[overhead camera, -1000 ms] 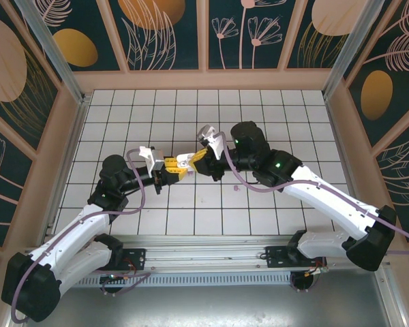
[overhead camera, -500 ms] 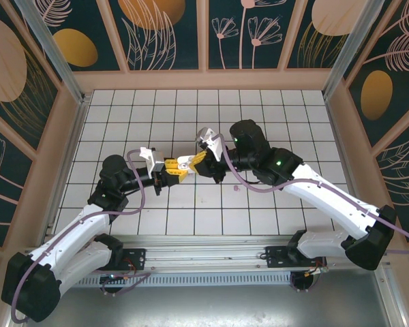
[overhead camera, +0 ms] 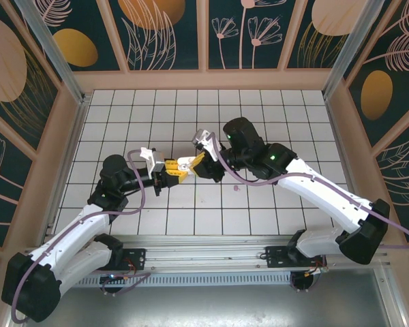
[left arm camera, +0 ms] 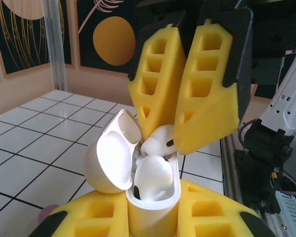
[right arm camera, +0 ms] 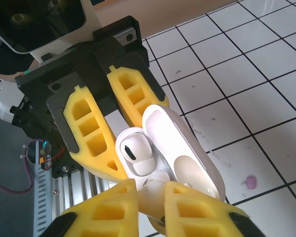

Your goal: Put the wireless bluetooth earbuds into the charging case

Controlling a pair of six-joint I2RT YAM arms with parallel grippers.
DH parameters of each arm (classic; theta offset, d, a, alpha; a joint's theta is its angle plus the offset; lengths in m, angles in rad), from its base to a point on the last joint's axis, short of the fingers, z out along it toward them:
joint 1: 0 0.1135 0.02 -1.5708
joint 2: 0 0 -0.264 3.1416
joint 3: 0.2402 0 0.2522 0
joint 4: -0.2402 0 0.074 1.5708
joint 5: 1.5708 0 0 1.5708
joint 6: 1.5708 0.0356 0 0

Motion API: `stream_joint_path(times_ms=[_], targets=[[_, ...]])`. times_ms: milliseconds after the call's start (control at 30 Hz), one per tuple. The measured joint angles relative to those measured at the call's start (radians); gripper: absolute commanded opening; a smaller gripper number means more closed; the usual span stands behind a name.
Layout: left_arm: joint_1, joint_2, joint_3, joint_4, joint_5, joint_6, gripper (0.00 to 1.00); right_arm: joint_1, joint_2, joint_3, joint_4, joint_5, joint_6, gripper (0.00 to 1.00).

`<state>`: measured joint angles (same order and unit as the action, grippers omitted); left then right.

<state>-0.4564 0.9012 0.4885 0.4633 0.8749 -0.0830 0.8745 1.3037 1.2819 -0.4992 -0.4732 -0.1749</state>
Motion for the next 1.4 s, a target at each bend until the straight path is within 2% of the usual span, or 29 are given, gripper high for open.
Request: stream_joint_path(times_ms=[133, 333, 600, 933, 1400], targets=[[0.000, 0.000, 0.000, 0.001, -0.007, 0.000, 0.00, 0.001, 0.004, 0.007, -0.015, 0.000, -0.004, 0.40], [0.000, 0.000, 0.000, 0.002, -0.022, 0.000, 0.00, 0.004, -0.002, 0.008, -0.015, 0.016, -0.002, 0.49], [0.000, 0.000, 0.000, 0.009, -0.025, 0.000, 0.00, -0.010, -0.031, 0.008, -0.025, 0.048, 0.026, 0.51], [0.000, 0.000, 0.000, 0.012, -0.023, 0.000, 0.00, -0.150, -0.136, -0.014, 0.098, -0.036, 0.194, 0.56], [0.000, 0.000, 0.000, 0.012, -0.018, 0.000, 0.00, -0.205, 0.048, -0.122, 0.318, -0.271, 0.551, 0.58]])
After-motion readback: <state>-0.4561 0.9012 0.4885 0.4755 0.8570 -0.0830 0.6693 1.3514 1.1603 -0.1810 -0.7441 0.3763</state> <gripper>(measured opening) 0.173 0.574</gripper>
